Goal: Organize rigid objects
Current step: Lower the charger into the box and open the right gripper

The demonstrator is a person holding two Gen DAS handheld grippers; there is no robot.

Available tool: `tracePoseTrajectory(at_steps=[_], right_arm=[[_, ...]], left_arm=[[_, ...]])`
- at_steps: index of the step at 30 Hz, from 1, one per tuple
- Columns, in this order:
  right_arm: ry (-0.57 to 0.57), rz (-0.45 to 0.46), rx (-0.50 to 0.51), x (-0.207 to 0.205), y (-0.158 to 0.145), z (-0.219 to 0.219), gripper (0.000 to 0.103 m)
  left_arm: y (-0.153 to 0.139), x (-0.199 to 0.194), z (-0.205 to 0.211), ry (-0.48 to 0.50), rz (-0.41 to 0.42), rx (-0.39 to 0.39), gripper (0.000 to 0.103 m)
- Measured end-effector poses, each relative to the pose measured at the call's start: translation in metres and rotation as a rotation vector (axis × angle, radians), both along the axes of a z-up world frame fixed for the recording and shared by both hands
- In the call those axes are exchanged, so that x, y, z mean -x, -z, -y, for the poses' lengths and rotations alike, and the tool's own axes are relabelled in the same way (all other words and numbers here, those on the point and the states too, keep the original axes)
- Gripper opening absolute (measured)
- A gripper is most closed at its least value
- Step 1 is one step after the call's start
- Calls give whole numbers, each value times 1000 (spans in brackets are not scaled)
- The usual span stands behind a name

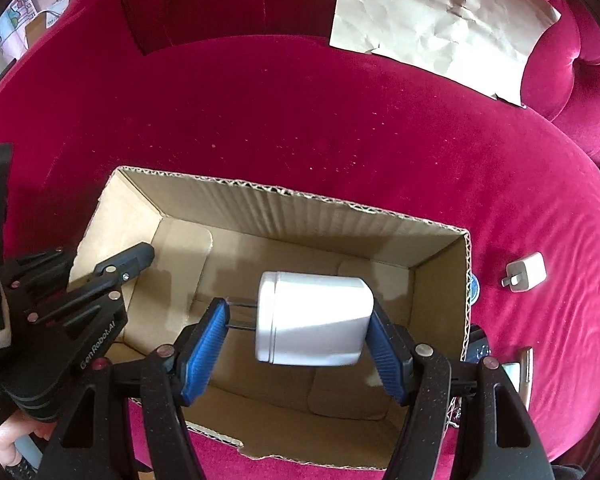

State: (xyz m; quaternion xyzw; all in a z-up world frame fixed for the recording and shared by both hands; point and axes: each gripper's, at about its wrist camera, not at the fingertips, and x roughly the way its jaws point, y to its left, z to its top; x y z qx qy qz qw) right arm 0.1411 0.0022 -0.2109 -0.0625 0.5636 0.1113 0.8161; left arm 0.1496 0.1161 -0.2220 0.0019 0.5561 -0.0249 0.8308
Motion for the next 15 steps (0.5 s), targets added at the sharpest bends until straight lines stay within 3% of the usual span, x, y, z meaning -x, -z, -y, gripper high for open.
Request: tracePoseTrajectory(at_steps=[4, 7, 15], right_arm=[[-8, 33, 30, 1, -8, -1, 79], [-22, 65, 48, 3, -12, -2, 94], [-21, 86, 71, 6, -15, -3, 100]], left_arm=[[0, 1, 1, -1, 0, 1, 7], [-1, 1, 3, -1, 1, 1, 7], [-1, 1, 2, -1, 1, 1, 7]])
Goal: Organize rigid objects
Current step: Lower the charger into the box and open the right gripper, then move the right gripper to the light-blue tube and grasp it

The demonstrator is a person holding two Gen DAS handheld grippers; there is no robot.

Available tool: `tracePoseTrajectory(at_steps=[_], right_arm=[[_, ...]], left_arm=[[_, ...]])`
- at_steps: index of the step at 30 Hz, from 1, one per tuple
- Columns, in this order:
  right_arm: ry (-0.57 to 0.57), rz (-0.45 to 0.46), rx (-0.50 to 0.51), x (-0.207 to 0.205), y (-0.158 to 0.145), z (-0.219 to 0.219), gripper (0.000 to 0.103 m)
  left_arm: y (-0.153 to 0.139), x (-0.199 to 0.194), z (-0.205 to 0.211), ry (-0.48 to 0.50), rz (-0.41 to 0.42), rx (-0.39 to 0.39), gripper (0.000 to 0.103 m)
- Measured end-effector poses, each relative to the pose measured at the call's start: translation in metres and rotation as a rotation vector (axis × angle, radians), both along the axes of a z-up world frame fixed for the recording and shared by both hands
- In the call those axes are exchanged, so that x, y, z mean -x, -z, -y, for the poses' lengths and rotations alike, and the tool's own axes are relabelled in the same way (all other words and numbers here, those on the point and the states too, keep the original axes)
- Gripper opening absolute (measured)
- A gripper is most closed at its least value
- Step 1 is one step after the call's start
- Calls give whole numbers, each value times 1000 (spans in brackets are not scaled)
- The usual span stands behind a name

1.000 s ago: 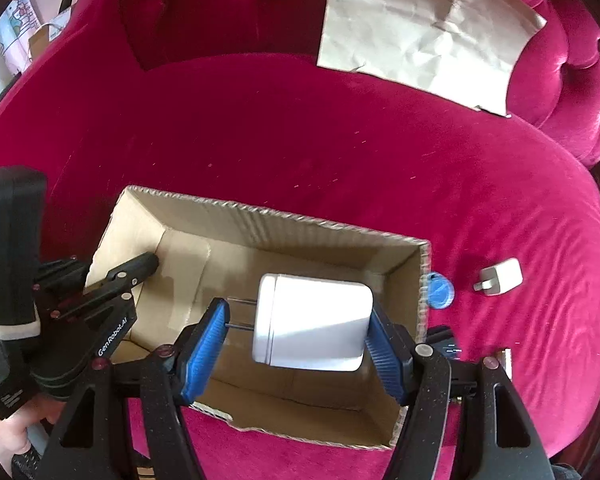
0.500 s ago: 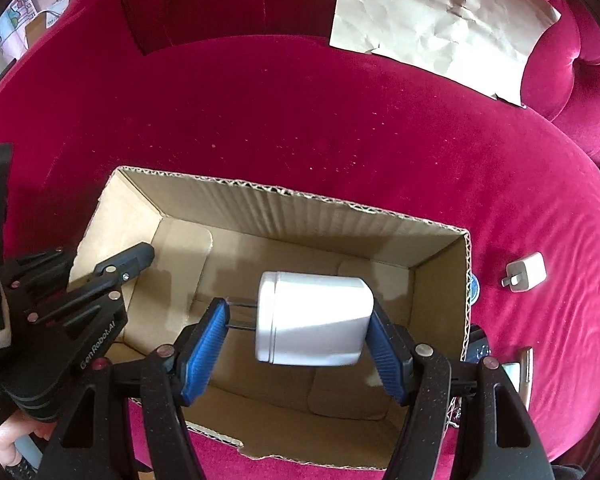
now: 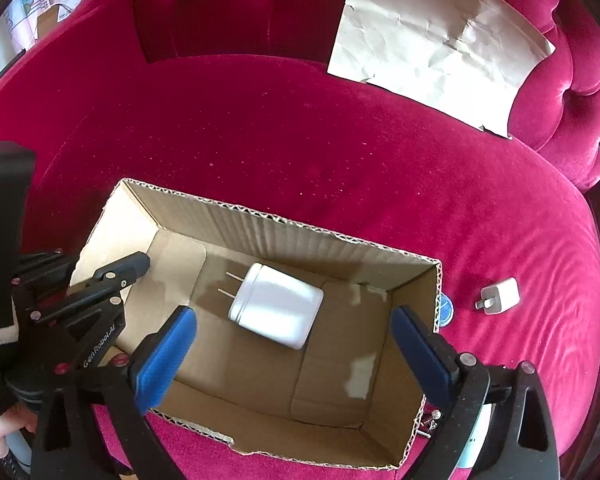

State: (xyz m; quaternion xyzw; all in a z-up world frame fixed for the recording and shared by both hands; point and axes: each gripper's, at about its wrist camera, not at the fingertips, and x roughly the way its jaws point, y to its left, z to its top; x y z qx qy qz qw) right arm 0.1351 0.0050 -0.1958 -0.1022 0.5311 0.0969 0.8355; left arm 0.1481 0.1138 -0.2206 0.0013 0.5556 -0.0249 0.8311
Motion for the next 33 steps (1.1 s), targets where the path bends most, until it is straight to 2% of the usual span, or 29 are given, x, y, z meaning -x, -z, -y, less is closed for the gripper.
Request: tracePoseTrajectory(at_steps=[12, 27, 33], right_arm=[[21, 29, -15, 9, -21, 18, 100], [119, 61, -33, 19, -56, 75, 100], [181, 60, -24, 24, -59, 106, 100]], left_arm=[[0, 0, 0, 2, 1, -5, 7], [0, 0, 1, -1, 2, -6, 7], [0, 0, 0, 0, 3, -9, 7]])
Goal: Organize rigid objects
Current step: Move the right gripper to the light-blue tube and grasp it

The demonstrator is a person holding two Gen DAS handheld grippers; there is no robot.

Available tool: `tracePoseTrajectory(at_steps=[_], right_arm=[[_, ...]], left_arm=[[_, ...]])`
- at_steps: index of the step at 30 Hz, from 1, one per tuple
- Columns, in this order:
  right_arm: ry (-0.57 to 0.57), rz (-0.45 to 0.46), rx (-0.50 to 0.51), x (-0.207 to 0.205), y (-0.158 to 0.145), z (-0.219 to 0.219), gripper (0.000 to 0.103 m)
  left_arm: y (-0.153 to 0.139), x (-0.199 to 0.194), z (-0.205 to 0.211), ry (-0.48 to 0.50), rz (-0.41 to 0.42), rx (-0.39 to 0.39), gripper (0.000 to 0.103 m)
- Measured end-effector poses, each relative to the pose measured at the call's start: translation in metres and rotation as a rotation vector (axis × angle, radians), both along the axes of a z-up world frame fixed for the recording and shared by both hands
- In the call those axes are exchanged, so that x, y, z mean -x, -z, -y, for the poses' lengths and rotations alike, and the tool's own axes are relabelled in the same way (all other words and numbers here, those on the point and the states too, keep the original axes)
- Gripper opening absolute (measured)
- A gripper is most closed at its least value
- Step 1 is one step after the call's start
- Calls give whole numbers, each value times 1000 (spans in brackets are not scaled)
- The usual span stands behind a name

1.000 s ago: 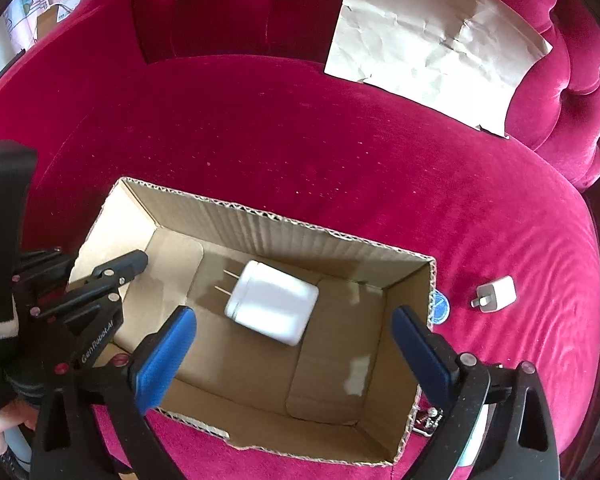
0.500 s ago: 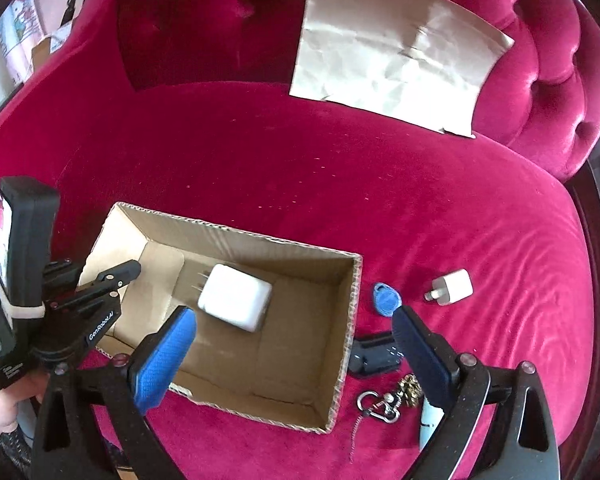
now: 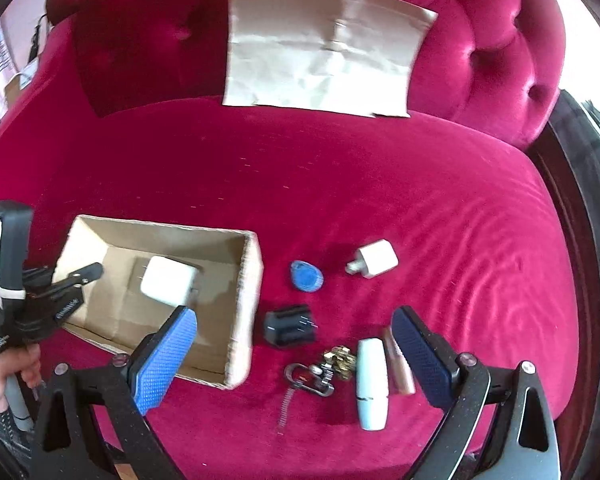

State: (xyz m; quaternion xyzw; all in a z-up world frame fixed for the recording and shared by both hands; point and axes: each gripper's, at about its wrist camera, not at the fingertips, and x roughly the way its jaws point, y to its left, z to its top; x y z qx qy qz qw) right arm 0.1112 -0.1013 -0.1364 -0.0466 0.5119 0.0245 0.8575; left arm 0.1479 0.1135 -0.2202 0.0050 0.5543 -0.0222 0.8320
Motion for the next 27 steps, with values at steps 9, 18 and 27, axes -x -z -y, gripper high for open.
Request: tracePoseTrajectory(at_steps=[9, 18, 27], right_arm=[[89, -14, 14, 13, 10, 41, 100], [109, -56, 14, 28, 40, 55, 100], [129, -108, -1, 33, 66, 65, 99]], left_arm=[[0, 0, 0, -1, 1, 0, 7], [0, 0, 0, 0, 1, 0, 7], [0, -1, -3, -4, 0, 7, 6]])
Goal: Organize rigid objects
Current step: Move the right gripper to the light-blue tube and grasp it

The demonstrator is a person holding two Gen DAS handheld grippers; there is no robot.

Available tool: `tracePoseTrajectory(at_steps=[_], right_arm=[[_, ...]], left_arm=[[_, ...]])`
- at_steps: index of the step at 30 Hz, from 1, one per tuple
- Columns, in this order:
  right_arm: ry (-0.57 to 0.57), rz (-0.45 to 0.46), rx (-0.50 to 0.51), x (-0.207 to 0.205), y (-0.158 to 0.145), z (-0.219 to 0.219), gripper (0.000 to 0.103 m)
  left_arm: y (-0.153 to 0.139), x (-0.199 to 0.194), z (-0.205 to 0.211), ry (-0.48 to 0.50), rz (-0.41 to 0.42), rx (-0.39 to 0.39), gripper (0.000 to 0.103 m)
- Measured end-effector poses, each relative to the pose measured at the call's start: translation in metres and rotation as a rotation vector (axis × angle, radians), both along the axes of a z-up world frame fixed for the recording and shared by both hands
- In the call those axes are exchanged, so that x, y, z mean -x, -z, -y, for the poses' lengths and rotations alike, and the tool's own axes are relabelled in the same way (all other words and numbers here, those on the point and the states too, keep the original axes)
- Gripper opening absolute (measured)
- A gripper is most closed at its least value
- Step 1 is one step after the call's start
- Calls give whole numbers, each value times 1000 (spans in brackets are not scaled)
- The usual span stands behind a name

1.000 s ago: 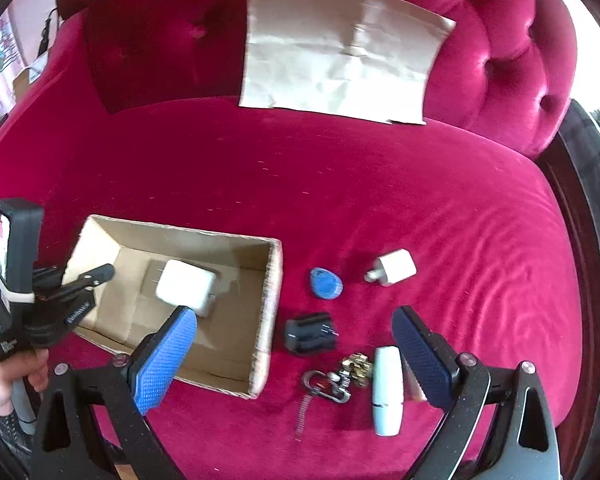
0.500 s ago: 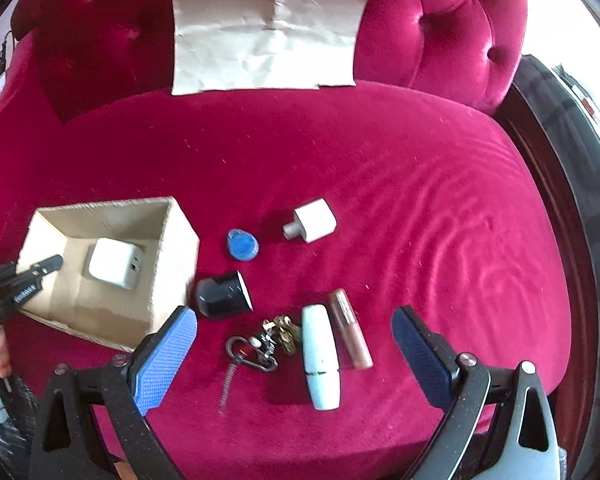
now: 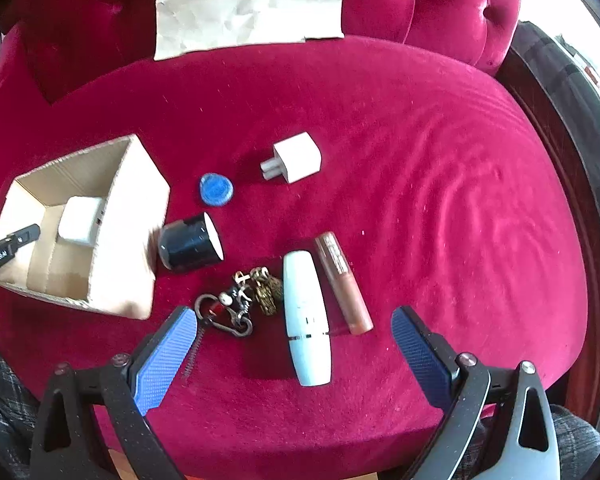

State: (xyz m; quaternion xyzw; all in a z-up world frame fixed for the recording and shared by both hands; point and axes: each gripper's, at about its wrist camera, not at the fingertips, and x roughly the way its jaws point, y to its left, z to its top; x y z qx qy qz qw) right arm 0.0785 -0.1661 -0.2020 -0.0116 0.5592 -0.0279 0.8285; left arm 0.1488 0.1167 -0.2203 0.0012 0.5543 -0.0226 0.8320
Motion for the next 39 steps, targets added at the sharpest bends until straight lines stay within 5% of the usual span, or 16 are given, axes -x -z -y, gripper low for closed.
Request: tracePoseTrajectory(at_steps=[17, 21, 39], right_arm=[[4, -67, -2, -2, 32, 5, 74], [3, -48, 19, -2, 32, 5, 58], [-6, -81, -4, -12, 40, 2, 48]], left_arm=[[0, -2, -1, 0, 0, -1, 6], [0, -1, -1, 0, 0, -1, 6], [0, 0, -2, 0, 2, -3, 7]])
